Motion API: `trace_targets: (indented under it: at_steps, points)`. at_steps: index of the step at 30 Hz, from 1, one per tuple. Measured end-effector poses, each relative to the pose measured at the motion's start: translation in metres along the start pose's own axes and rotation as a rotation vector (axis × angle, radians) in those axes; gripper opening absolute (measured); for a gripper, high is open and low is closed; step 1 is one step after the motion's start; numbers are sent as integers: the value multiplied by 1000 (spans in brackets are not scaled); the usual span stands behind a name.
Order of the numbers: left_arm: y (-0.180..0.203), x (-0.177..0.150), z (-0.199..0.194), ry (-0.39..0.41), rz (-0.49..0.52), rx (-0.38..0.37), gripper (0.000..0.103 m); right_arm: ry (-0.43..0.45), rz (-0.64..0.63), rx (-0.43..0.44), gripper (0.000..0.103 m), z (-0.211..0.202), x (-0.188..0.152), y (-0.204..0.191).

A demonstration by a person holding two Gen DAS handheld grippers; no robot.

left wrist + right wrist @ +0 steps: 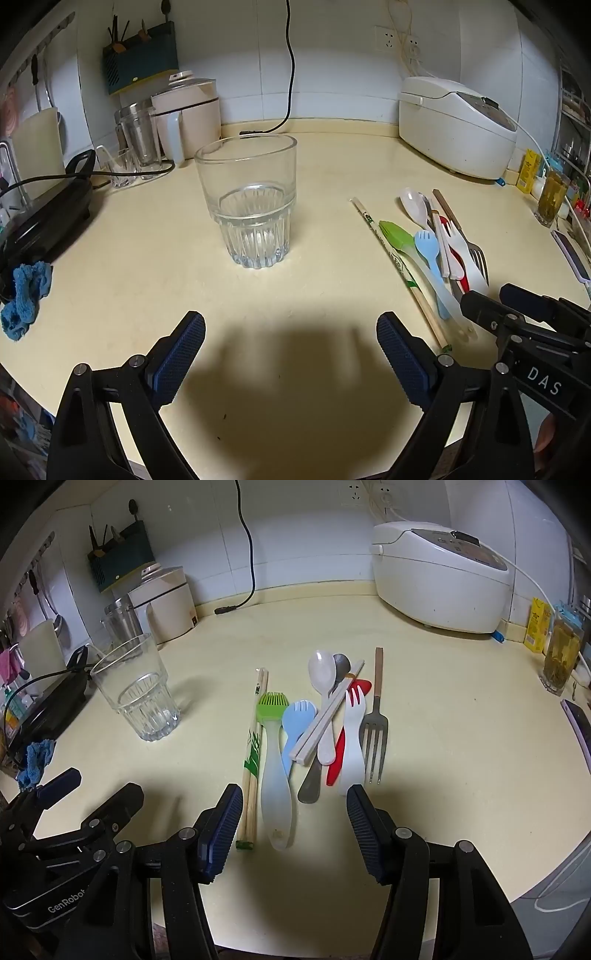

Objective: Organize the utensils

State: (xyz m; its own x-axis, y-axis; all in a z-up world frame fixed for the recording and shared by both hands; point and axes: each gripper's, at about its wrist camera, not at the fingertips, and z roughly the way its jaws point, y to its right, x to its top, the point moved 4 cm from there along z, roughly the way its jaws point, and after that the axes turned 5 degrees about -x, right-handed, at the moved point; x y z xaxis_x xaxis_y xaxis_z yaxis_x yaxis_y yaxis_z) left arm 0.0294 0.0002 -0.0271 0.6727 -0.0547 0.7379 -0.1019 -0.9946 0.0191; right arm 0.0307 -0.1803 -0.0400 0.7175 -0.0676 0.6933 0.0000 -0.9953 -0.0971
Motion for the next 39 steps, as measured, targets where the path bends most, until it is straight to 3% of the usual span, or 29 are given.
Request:
trace_targets:
  at_steps: [39]
  points:
    - [7, -6, 7, -3, -1, -3, 96, -12, 11, 3, 60, 1, -1, 3]
